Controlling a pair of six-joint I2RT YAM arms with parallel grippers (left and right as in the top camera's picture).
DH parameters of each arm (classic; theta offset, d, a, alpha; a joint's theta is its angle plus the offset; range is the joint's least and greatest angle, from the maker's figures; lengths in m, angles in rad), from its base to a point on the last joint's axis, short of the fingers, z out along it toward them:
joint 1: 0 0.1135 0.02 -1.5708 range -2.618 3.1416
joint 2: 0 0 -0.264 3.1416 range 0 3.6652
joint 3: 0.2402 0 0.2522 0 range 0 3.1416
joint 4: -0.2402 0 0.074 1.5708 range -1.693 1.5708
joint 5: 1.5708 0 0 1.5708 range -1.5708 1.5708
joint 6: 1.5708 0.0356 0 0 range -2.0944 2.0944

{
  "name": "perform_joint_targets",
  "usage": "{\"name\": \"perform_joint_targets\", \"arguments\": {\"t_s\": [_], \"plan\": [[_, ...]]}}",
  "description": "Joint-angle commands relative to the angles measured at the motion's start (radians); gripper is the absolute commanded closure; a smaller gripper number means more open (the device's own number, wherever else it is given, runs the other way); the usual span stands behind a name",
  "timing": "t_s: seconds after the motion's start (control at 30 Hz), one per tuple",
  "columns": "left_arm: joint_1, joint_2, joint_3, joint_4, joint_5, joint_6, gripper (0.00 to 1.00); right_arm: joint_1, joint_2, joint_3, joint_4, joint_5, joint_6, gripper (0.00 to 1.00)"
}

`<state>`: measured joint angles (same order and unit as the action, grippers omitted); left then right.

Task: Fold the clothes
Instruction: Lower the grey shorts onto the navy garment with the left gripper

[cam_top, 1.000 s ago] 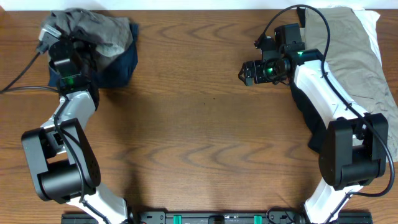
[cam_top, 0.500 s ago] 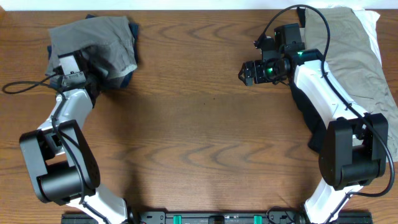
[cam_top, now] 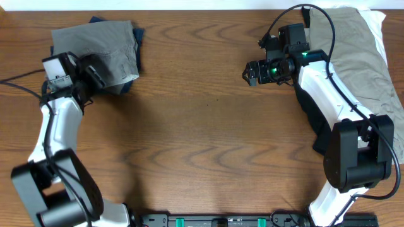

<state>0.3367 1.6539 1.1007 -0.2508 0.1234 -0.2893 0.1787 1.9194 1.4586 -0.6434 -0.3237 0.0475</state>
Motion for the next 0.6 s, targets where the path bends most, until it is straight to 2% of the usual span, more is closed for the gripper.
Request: {"name": "perform_joint_targets", "arguments": {"t_s": [0.0, 0.17, 0.3, 0.57], "plan": [[0.005, -0.078, 0.011, -0.003, -0.013, 0.111, 0.27, -0.009, -0.021, 0.015, 0.004, 0.003, -0.011, 0.08], [0.004, -0.154, 0.011, -0.007, -0.013, 0.126, 0.27, -0.009, -0.021, 0.015, 0.003, 0.002, -0.011, 0.07], [0.004, -0.159, 0.011, 0.046, -0.013, 0.147, 0.27, -0.009, -0.021, 0.015, 0.003, 0.003, -0.012, 0.07], [0.004, -0.061, 0.011, 0.308, -0.013, 0.193, 0.27, -0.009, -0.021, 0.015, 0.004, 0.003, -0.012, 0.07]]}}
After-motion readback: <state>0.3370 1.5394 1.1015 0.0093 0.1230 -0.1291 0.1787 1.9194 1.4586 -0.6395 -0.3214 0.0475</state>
